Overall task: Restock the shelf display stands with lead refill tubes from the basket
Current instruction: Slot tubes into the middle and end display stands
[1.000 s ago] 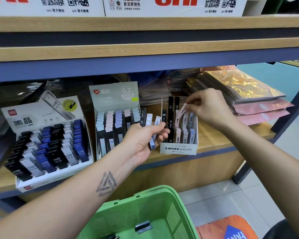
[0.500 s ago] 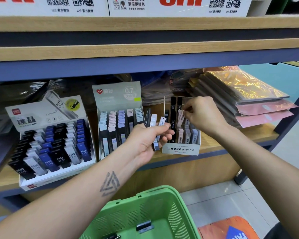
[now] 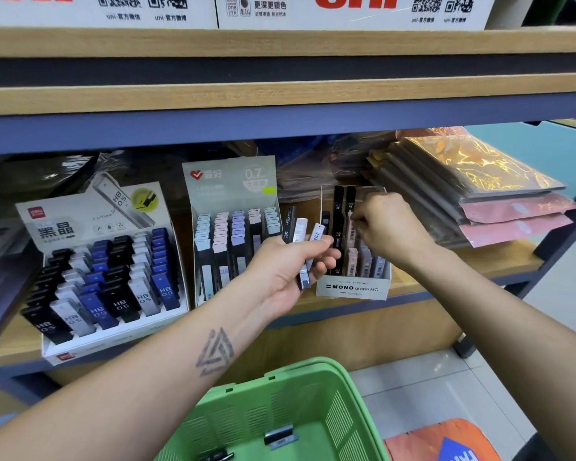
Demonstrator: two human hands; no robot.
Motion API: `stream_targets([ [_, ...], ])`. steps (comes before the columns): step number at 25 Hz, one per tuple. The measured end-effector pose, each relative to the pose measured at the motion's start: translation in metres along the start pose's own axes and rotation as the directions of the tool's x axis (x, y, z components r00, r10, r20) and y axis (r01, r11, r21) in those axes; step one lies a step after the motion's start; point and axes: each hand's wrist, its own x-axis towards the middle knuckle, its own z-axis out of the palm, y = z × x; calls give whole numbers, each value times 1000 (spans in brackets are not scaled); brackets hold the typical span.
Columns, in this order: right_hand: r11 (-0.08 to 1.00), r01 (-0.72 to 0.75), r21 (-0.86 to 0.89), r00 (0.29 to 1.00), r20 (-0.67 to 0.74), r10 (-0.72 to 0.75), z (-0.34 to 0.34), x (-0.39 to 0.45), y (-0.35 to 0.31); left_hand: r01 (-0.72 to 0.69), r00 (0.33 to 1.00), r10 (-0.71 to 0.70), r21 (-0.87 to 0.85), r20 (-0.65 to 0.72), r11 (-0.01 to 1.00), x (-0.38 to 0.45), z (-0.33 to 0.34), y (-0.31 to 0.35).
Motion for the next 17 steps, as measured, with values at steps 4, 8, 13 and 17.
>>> stream_targets([
  [4,985,1,173,998,-60,10,-9,-3,-5,49,999,-49,-3,24,999,-1,-1,0],
  [8,605,-218,766,957,290,-22,-37,-13,-24,97,994,-98,28,42,995,-3,0,0],
  [13,436,-323,840,937,348,23,-33,-12,-20,115,992,-115,-3,61,993,0,1,-1],
  [17,290,-412,864,908,414,55,-35,-11,-6,93,995,-92,-12,49,996,2,-3,-1],
])
